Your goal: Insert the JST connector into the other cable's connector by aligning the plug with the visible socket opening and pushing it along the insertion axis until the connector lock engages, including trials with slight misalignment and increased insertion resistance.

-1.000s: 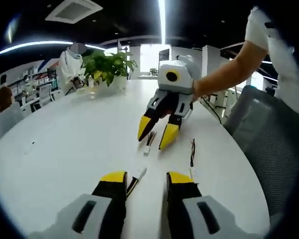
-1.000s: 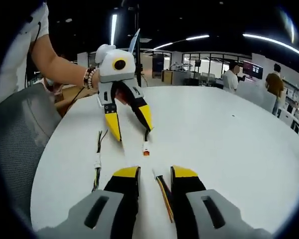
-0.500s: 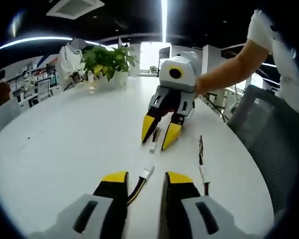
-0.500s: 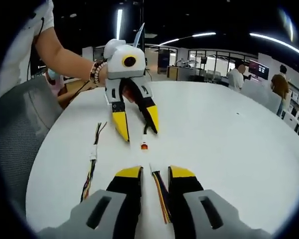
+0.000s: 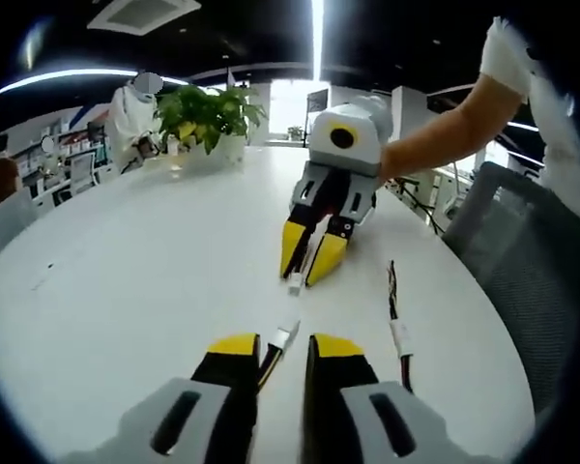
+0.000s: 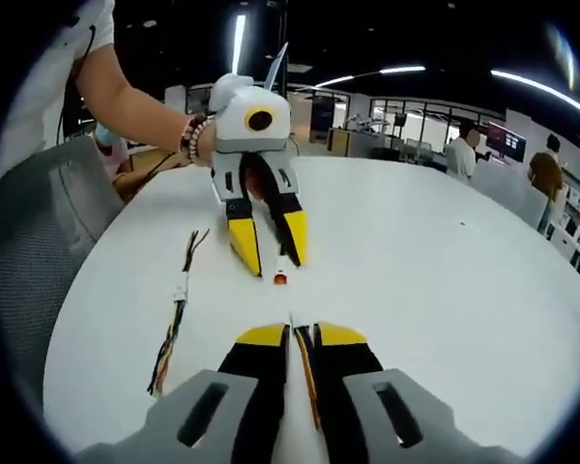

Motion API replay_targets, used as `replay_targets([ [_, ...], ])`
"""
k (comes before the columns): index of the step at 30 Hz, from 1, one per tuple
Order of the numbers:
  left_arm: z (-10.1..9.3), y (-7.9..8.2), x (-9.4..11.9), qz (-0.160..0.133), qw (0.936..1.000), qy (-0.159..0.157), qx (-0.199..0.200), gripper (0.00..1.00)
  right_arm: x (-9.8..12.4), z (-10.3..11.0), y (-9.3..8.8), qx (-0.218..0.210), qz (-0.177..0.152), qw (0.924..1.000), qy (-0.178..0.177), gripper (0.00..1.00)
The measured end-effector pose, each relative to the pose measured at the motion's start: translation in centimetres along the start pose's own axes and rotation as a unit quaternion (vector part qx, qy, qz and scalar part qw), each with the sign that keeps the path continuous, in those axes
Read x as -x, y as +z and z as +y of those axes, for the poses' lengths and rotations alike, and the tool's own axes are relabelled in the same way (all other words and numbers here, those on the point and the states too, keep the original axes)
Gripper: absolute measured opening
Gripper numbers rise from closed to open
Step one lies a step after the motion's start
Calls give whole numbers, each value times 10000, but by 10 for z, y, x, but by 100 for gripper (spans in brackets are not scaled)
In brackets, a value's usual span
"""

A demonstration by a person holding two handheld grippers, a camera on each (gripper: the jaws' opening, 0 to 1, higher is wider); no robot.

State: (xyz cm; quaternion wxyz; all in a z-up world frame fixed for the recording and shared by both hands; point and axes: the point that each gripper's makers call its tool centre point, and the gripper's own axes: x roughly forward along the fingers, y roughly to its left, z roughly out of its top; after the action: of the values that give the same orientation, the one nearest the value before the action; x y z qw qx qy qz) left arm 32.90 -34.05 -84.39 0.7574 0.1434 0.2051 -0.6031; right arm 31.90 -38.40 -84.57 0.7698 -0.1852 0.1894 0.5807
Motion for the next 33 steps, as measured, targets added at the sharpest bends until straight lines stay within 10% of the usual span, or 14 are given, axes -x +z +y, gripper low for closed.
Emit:
replay_targets([
  [33,-12,3,4,72,9996,-105,-258,1,-4,10,4,75,121,9995,296,4],
])
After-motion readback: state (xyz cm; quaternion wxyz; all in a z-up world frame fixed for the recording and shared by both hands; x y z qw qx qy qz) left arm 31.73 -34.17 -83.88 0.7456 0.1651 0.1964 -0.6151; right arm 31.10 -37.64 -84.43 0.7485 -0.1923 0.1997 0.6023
